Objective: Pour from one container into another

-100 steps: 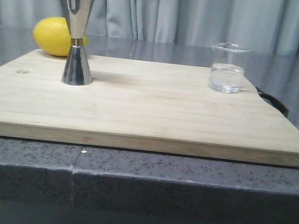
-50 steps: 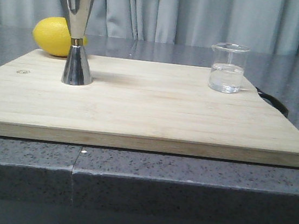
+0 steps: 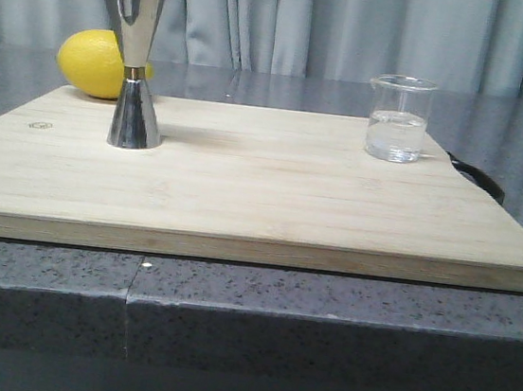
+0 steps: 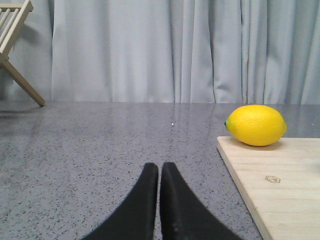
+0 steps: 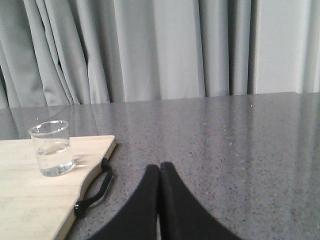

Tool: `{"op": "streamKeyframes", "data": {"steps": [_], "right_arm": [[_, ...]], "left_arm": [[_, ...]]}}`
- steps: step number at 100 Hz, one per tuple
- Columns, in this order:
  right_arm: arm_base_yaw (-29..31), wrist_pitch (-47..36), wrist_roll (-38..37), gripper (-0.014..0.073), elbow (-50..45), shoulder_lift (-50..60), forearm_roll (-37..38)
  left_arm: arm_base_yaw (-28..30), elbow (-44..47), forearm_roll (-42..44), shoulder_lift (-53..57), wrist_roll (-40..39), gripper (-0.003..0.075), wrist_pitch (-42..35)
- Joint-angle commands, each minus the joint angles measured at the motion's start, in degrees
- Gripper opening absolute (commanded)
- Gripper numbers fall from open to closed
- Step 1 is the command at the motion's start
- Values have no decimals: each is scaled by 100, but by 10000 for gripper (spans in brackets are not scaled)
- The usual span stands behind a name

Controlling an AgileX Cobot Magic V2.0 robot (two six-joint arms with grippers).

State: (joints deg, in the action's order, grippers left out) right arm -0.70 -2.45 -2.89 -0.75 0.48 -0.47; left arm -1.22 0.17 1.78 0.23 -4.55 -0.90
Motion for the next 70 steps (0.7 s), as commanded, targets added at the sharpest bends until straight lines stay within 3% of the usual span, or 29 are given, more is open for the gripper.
{"op": "streamKeyframes", "data": {"steps": [1,15,21,30,39,50,70], "right_arm": [[-12,-937,8,-74,-159,117,-120],[-12,-1904,-917,-74,-73,117,-1261],[-12,-1477,-1255,-74,172,88,-1866],[-12,-295,-1249,-74,685,-75,-2314],[-12,509,-1249,-74,1260,-434,-2314],[-12,984,-1137,-74,1978,-1116,-2232],[-12,1827,676,-74,3389,-2691,-2184]], "left_arm": [[4,208,-84,149,-22,-19,-634],[4,208,-1022,149,-520,-19,-1739],[4,158,-1399,149,-908,-20,-2140],[4,-14,-1436,140,-1205,-20,-2095],[4,-343,-1436,58,-1492,-20,-1698],[4,-1048,-1436,-291,-1735,-20,-485],[4,-2507,-1413,-1816,-898,-20,1618]]}}
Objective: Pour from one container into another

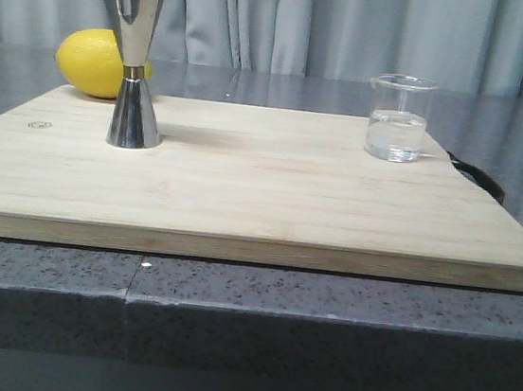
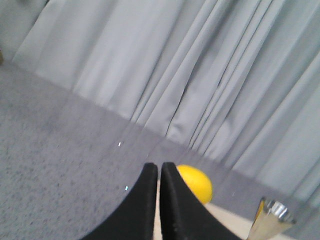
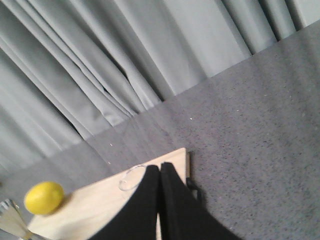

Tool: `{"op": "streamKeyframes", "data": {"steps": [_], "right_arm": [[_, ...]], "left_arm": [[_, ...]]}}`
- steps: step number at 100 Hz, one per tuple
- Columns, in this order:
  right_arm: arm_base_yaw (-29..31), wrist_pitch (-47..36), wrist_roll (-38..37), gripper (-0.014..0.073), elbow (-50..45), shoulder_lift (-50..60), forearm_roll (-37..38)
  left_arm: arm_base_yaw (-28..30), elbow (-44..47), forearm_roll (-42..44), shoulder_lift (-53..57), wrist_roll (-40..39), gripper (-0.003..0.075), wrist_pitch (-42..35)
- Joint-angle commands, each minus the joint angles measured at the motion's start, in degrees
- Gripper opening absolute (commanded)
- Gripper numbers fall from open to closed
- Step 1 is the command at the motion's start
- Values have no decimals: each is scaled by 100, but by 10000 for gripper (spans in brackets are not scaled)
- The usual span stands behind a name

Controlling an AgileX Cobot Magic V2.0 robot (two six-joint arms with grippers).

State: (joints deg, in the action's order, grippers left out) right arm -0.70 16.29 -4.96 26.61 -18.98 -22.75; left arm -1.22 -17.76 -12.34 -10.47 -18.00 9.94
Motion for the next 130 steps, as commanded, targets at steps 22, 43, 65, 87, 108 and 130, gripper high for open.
{"op": "streamKeyframes", "data": {"steps": [22,43,65,87,108,130], "right_arm": [[-12,-126,1105,-74,1299,-2371,45],[-50,-523,1651,-74,1299,-3486,45],[-585,-1054,1993,-32,1299,-4115,58],[-1023,-1730,2001,132,1299,-4165,505],[-1057,-2021,2001,450,1299,-4165,526],[-1071,-1989,2001,468,1250,-4165,526]], "left_arm": [[4,-2108,-379,-2820,2194,-19,1798],[4,-2262,-2204,-4028,4404,-19,1389],[4,-2270,-4390,-4769,6897,-17,1623],[4,-2386,-5162,-4858,8103,153,1734],[4,-2466,-5555,-4858,8715,509,1734],[4,-2252,-6779,-4930,10159,555,2121]]}}
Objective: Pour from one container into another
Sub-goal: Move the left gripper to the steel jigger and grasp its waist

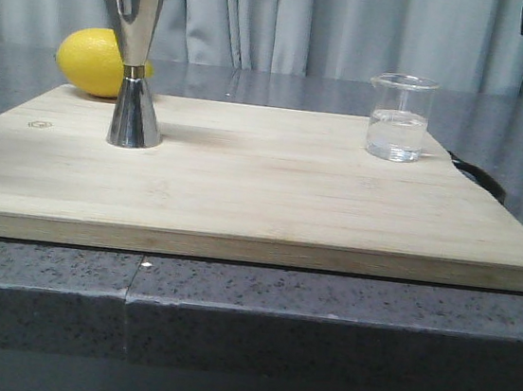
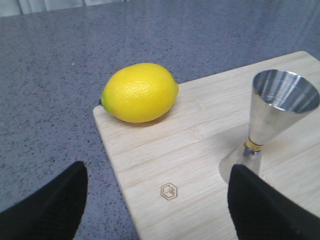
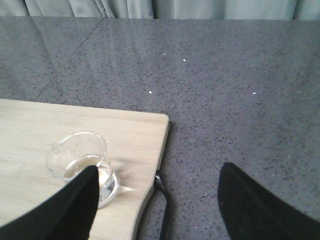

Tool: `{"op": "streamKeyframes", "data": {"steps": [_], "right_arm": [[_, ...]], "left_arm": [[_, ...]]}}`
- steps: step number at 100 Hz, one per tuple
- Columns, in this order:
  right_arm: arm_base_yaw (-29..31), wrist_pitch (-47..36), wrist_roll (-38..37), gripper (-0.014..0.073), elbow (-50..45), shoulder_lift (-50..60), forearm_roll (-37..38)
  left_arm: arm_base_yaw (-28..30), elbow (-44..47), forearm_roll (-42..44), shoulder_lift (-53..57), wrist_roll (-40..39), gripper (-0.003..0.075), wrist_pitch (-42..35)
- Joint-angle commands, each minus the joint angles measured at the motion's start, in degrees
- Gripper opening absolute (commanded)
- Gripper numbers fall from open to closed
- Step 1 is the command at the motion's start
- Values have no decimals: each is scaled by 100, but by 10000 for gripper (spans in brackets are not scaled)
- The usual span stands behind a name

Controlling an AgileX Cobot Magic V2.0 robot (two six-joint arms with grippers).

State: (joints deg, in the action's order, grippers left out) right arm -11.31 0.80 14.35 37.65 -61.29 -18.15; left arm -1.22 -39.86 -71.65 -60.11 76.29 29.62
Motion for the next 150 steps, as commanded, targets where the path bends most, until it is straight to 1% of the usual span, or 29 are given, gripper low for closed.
{"op": "streamKeyframes", "data": {"steps": [1,5,6,16,30,36,41,58,73,84,95,111,119,126,133,150], "right_arm": [[-10,-458,70,468,144,66,65],[-10,-481,70,468,103,66,65],[-10,-481,70,468,86,66,65],[-10,-481,70,468,-26,66,65],[-10,-468,70,468,-84,66,65],[-10,-497,70,468,-84,66,65],[-10,-514,70,468,-84,76,65],[-10,-523,70,468,-84,76,65],[-10,-523,70,468,-84,76,65],[-10,-523,70,468,-84,76,65],[-10,-523,70,468,-84,76,65],[-10,-526,70,468,-84,76,65],[-10,-526,70,468,-84,76,65],[-10,-526,70,468,-84,76,65],[-10,-526,70,468,-84,76,65],[-10,-526,70,468,-84,76,65]], "left_arm": [[4,0,-1031,19,901,555,170],[4,126,-1549,1,1312,555,285],[4,169,-1704,-11,1534,555,320],[4,460,-2493,-108,2287,555,580],[4,716,-2984,-402,3070,555,1174],[4,753,-3375,-628,3454,555,1427],[4,740,-3375,-834,3647,555,1650],[4,536,-3385,-1622,3853,555,2390],[-47,169,-3385,-2228,4245,555,2747],[-225,-125,-3385,-2540,4360,555,2804],[-529,-414,-3385,-2799,4491,555,2804],[-951,-834,-3385,-3124,4490,554,2741],[-1042,-985,-3385,-3264,4493,552,2712],[-1064,-1085,-3385,-3348,4493,536,2712],[-1064,-1127,-3385,-3364,4493,503,2712],[-1064,-1137,-3385,-3364,4493,384,2712]]}}
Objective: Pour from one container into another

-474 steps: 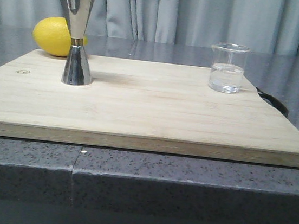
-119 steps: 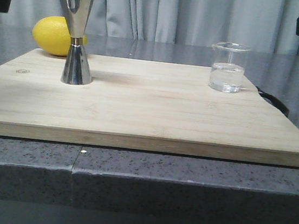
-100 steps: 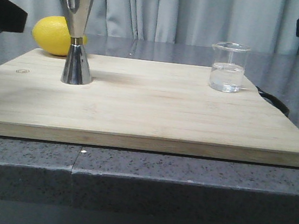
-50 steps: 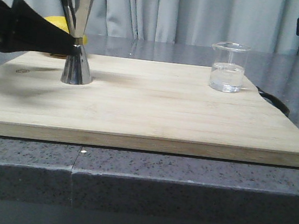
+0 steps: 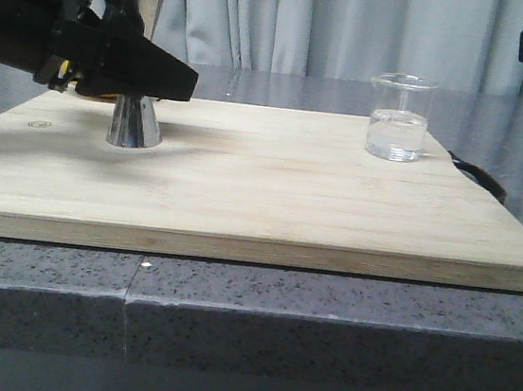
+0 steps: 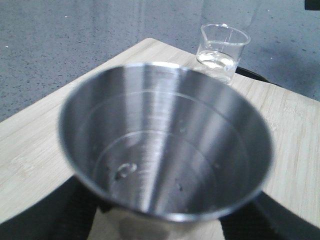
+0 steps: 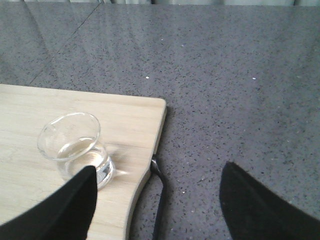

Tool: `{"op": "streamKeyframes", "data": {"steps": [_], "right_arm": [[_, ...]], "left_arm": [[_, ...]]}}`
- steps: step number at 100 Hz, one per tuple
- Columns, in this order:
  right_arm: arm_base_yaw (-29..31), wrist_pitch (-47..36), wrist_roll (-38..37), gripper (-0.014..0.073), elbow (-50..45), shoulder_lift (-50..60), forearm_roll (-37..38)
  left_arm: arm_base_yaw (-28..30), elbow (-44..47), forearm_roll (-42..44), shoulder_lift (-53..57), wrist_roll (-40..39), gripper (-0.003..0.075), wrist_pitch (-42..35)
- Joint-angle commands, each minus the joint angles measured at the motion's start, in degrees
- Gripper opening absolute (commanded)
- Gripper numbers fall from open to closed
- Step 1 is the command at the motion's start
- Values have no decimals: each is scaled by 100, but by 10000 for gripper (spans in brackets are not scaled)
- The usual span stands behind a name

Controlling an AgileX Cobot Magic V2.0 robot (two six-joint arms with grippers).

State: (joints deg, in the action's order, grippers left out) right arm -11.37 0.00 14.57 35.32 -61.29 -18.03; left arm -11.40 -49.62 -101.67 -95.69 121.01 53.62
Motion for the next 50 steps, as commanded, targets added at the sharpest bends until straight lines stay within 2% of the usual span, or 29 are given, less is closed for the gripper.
{"op": "streamKeyframes", "data": {"steps": [1,44,50], "right_arm": [[-4,-446,48,468,149,76,53],[-16,-401,48,468,140,76,70],[-71,-563,48,468,60,76,205]], "left_arm": [[-46,-162,-384,193,21,379,313],[-46,-162,-384,193,-9,-15,336],[-46,-162,-384,193,-96,-20,437]]}}
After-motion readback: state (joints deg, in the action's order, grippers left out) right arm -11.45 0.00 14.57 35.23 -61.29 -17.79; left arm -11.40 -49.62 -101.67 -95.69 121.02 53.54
